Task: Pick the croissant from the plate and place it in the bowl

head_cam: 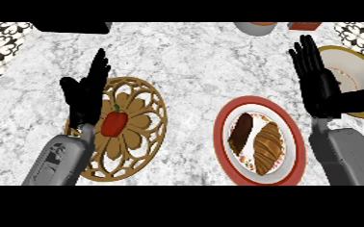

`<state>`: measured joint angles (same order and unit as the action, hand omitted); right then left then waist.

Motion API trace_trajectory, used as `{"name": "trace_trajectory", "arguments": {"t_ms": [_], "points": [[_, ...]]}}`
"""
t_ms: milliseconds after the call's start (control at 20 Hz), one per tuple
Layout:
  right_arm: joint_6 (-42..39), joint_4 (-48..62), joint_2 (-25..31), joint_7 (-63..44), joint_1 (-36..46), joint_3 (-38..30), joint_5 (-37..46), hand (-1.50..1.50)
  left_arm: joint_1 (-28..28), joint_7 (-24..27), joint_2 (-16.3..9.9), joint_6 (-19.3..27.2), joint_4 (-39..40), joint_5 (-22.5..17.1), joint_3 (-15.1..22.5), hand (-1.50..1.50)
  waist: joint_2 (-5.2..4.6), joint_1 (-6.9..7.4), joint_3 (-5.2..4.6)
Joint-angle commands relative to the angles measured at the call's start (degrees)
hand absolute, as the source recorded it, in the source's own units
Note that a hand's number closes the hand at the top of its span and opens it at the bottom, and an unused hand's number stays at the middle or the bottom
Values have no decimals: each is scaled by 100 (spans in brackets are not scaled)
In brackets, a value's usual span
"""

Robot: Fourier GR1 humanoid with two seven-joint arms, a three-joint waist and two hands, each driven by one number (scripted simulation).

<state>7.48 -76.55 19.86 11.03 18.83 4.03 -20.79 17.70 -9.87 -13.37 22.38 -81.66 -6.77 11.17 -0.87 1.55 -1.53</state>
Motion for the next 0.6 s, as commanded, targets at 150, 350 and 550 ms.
{"name": "trace_trajectory", "arguments": {"t_ms": [150,350,550], "points": [[2190,-297,-183,-156,-829,-121,1127,150,-296,491,-62,-760,-248,-50,444,0,183,-469,118],[3289,592,548,-761,-1629,-138,2317,150,-301,436,-158,-1172,-333,-165,643,0,77,-688,49],[4729,-572,-673,-999,-2123,405,2787,-150,-714,660,-163,-1656,-693,-276,979,0,135,-275,131]]}}
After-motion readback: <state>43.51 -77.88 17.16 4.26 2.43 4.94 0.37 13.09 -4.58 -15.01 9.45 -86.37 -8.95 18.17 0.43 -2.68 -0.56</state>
